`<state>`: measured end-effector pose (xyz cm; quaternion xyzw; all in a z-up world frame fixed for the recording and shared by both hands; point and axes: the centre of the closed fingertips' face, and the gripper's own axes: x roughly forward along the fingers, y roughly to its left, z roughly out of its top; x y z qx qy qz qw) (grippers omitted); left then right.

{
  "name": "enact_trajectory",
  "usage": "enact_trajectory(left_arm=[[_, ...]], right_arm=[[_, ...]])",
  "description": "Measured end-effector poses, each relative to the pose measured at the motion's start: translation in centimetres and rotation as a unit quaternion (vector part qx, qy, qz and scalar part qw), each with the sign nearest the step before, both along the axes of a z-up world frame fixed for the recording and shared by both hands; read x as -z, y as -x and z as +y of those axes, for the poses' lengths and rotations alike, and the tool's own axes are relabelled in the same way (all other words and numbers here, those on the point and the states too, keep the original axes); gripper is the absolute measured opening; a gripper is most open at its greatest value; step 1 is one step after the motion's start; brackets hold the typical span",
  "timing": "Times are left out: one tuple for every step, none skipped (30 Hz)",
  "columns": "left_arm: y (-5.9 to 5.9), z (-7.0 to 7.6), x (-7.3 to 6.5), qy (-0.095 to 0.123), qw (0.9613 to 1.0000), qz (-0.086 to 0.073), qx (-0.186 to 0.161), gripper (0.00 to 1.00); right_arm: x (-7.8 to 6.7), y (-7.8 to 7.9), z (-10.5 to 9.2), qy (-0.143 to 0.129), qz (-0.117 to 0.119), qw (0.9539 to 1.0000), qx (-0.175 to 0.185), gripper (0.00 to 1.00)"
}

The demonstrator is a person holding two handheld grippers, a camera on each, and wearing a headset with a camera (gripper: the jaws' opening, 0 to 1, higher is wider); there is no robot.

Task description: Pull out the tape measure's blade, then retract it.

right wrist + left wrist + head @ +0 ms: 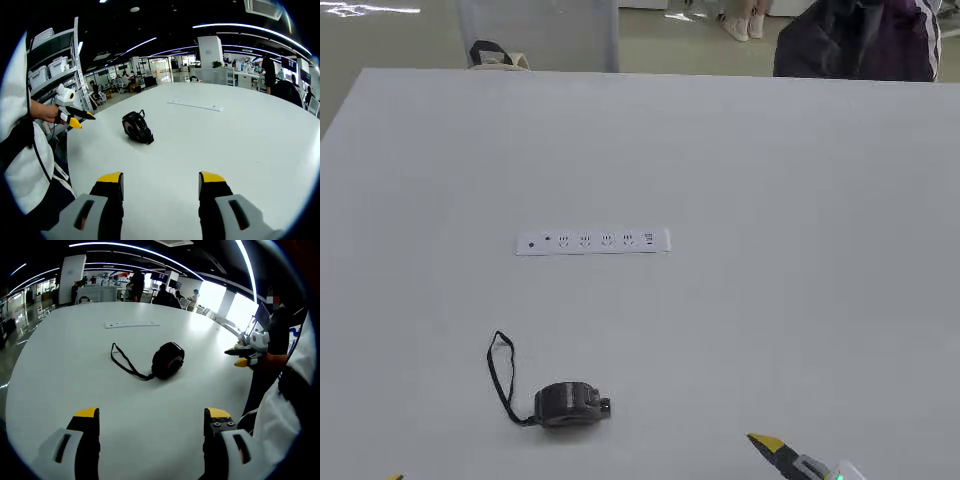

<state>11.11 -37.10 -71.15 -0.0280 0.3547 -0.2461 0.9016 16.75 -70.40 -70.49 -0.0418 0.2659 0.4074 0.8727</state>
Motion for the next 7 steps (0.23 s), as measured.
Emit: enact_trajectory(left_arm=[[0.01,0.13,-0.04,0.000,1.0000,-0.001,-0.001,0.85],[0.00,0.24,-0.07,0.002,1.0000,-0.001,-0.003,0.85],[0.00,0.35,-0.08,0.004,1.0000,-0.001,-0.006,0.85],[0.00,0.37,-0.09,0.004,1.0000,-0.001,-0.007,0.85],[0.00,0.37,-0.12,0.003,1.0000,-0.002,-0.007,0.85],[0.03,0.37,-0.13,0.002,1.0000,-0.001,-0.006,0.85],[0.04,0.35,-0.17,0.002,1.0000,-0.002,-0.005,0.85]], right_arm=[[0.01,0.05,-0.06,0.000,0.000,1.0000,0.001,0.61],[0.02,0.11,-0.14,0.001,0.000,1.0000,0.002,0.61],[-0.01,0.19,-0.22,0.000,0.000,1.0000,0.004,0.61],[-0.07,0.22,-0.21,-0.001,-0.001,1.0000,0.005,0.61],[-0.06,0.30,-0.23,-0.002,0.000,1.0000,0.006,0.61],[-0.07,0.37,-0.23,-0.002,0.000,1.0000,0.006,0.61],[-0.07,0.42,-0.26,-0.002,-0.001,1.0000,0.007,0.61]])
